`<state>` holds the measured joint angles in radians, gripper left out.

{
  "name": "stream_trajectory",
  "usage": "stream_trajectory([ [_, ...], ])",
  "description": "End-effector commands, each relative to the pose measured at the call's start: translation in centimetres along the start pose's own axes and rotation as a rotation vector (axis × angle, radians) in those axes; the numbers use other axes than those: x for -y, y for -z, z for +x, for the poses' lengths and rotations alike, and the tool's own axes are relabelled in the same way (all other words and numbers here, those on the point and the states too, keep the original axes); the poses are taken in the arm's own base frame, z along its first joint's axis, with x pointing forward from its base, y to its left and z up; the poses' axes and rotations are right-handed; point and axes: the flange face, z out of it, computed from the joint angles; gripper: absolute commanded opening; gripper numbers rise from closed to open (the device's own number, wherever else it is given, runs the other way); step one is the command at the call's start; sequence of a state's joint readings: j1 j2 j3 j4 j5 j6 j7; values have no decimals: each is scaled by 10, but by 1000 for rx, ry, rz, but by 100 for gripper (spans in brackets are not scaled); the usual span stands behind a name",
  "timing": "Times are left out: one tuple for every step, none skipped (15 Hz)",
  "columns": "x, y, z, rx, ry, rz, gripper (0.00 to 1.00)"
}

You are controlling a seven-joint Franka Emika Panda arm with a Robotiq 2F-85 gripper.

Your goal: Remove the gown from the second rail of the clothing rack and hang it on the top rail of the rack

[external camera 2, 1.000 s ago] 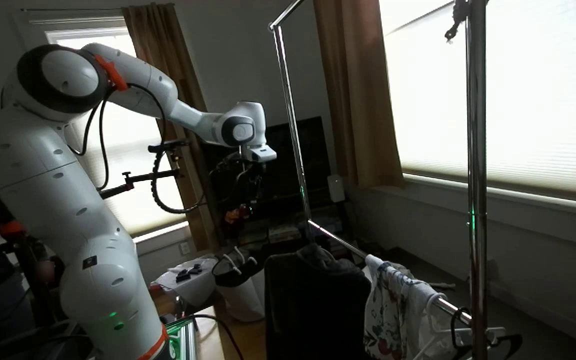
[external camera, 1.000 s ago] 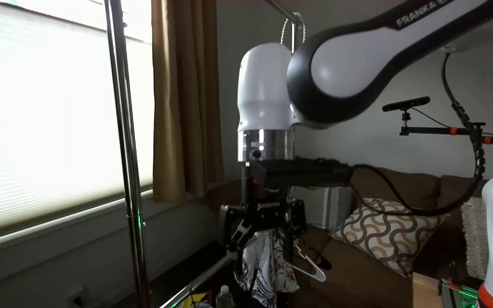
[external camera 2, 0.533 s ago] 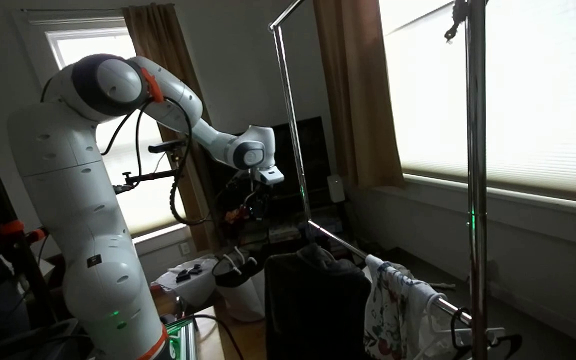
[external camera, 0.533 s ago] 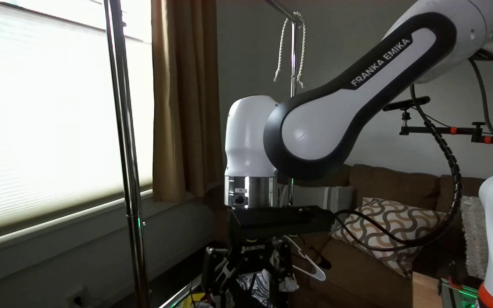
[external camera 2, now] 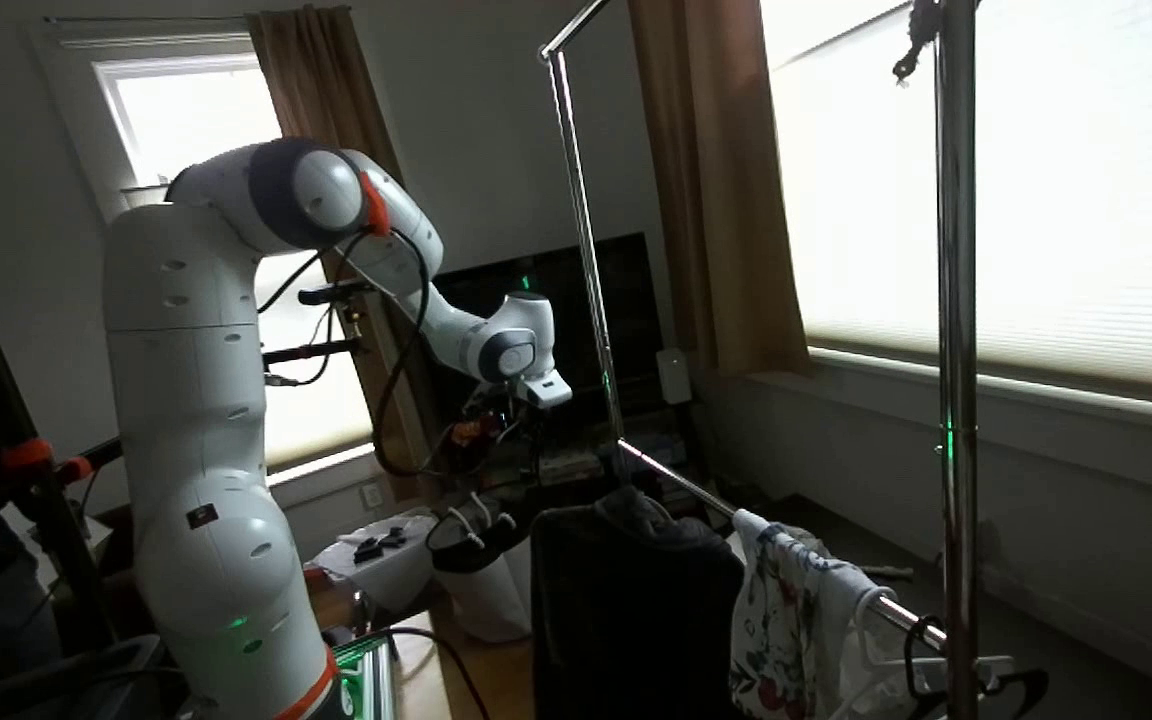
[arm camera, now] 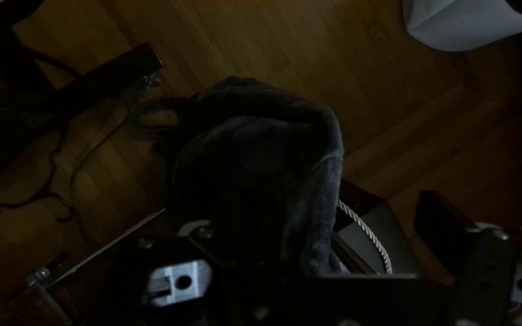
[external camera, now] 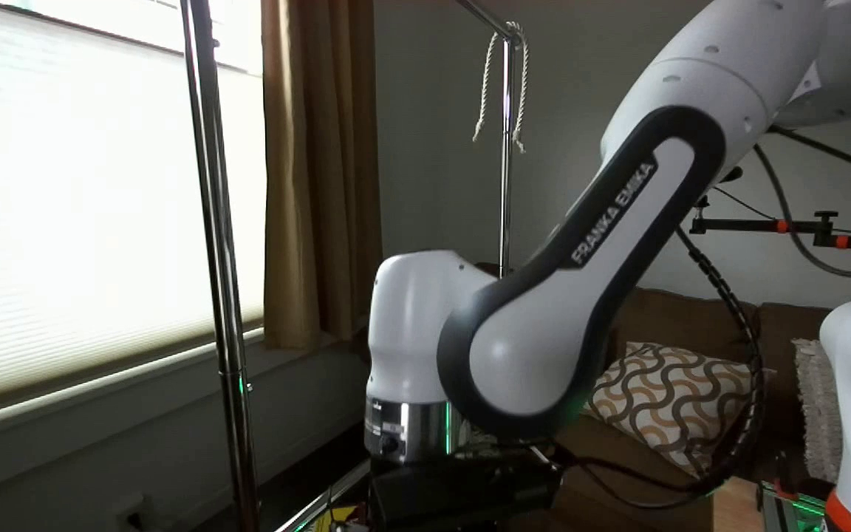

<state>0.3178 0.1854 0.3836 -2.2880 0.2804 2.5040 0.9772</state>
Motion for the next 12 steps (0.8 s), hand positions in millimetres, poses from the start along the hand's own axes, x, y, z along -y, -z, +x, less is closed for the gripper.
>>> stream_trajectory([
  [10, -59, 7, -38, -19, -26, 100],
  [11, -71, 11, -66, -27, -36, 100],
  [13, -81, 17, -98, -31, -41, 100],
  [18, -88, 24, -133, -33, -45, 100],
  [23, -93, 33, -167, -36, -42, 100],
  [30, -96, 40, -189, -38, -41, 100],
  [37, -101, 48, -211, -33, -45, 100],
  [43, -106, 54, -232, -23, -56, 100],
  [48, -111, 60, -245, -14, -64, 98],
  [52, -117, 66, -258, -7, -71, 97],
  [54, -123, 70, -263, -5, -79, 96],
  [55, -128, 74, -269, -6, -89, 92],
])
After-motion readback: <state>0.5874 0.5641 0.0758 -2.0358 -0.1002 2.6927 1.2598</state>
